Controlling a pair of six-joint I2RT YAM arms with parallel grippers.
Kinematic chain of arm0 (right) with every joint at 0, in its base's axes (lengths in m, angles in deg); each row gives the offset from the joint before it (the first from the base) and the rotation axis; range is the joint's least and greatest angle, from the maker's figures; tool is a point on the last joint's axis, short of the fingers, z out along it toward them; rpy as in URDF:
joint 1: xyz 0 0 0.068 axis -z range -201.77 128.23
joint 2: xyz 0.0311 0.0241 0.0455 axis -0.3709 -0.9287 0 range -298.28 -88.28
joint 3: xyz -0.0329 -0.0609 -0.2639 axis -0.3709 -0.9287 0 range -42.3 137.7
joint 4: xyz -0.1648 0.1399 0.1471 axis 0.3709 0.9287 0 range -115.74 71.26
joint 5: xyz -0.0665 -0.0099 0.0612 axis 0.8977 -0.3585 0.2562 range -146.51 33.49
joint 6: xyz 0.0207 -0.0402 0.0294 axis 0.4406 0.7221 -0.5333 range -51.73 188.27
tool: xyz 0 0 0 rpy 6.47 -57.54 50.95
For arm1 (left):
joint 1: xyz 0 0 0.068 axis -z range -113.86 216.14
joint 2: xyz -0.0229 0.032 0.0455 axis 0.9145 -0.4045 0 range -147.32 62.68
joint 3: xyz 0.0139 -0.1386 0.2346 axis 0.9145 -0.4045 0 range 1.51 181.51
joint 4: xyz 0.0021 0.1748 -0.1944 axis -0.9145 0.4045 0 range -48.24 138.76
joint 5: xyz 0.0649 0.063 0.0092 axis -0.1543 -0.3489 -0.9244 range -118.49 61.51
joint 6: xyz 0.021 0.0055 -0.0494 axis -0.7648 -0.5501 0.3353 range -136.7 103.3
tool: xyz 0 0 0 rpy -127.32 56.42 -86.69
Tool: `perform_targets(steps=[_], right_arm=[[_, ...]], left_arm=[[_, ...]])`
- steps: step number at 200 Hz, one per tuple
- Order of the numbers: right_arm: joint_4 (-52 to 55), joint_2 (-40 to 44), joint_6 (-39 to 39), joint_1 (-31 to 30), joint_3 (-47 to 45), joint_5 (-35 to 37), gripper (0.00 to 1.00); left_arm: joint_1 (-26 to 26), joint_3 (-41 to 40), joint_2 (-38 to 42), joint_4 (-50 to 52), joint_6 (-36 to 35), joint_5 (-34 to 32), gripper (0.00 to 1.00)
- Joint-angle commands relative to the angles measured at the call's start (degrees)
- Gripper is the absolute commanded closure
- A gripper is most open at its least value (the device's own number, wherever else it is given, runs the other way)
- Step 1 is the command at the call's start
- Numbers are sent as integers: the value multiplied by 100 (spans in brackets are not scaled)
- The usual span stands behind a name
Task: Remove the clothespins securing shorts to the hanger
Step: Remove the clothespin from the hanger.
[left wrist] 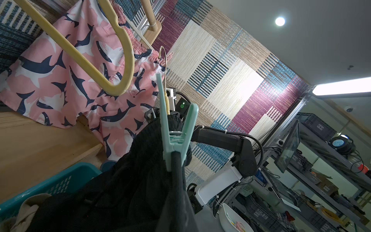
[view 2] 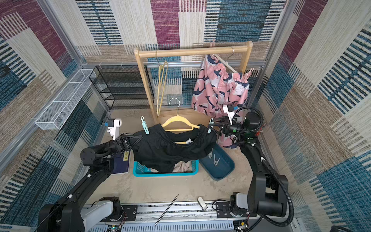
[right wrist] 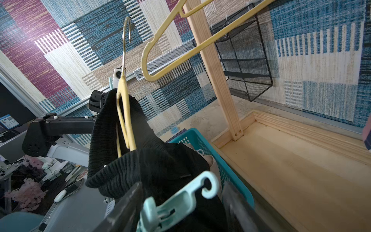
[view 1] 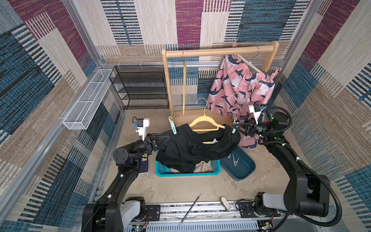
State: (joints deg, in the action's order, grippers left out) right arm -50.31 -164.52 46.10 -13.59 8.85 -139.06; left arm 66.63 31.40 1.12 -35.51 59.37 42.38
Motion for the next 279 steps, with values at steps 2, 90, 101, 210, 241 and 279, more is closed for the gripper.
perform_targets(steps=[2,90,101,210,241,279], right_arm=[[-225,-35,-58,-45,110,-262,36],[-126,-4,-28,-106,212,-113,72],[-126,5,-24,-115,193,-113,74],[-252,190,-752,-195,66,796,99],[405,405,-741,-197,314,1389,100],[1220,636,-637,-195,798,1915,100]], left_arm=[[8,35,5,-341,-3,-102,100],[37,17,10,-341,-5,-111,100],[30,17,12,-341,-16,-125,100],[43,28,-18,-339,-14,-111,100],[51,26,-14,-341,-5,-91,100],[66,34,4,-338,5,-71,100]])
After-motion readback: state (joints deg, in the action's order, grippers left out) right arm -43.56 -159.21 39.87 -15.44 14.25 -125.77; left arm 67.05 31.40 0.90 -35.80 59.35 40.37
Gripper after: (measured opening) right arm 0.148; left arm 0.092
